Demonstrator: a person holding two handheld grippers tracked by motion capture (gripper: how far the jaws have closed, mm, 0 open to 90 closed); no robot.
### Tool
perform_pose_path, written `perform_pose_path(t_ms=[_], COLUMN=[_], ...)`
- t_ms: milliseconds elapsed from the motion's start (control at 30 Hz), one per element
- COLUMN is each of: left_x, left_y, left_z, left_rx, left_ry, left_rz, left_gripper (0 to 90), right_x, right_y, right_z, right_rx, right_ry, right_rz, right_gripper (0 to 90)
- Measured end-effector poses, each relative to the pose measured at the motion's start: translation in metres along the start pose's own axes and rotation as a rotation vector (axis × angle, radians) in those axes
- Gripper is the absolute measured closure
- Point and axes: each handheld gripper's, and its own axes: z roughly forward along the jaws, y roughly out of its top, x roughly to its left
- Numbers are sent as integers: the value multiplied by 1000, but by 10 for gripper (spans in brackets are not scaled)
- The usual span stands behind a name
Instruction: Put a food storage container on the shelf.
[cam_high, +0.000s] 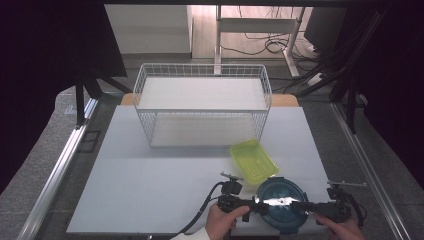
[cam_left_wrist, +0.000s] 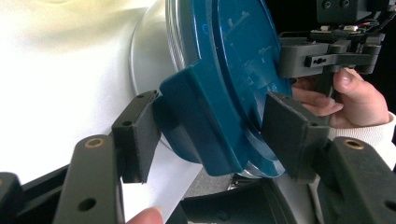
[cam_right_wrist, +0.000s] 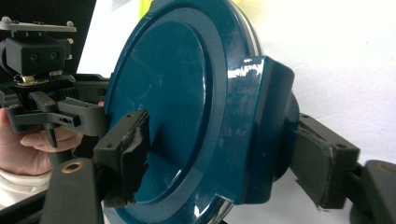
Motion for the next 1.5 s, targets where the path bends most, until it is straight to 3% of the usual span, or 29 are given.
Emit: perform_pose_path(t_ms=[300, 600, 1033, 1300, 1500], left_x=[-4, -12, -20, -30, -28], left_y=[-3, -7, -5, 10, 22], left_z=[-1, -5, -17, -42, -71], left_rx=[-24, -45, -81, -123, -159], left_ry=[-7, 2, 1, 13, 37], left_rz=[-29, 2, 37, 77, 101], left_gripper=[421, 454, 467, 466, 466], right_x=[4, 12, 30, 53, 76], right_y=[-4, -15, -14, 4, 27], right_z=[-6, -16, -22, -24, -11], right_rx=[-24, -64, -91, -121, -126], right_ry=[-13, -26, -45, -42, -26], right_rz=[19, 24, -24, -78, -138], right_gripper=[311, 344, 356, 355, 355])
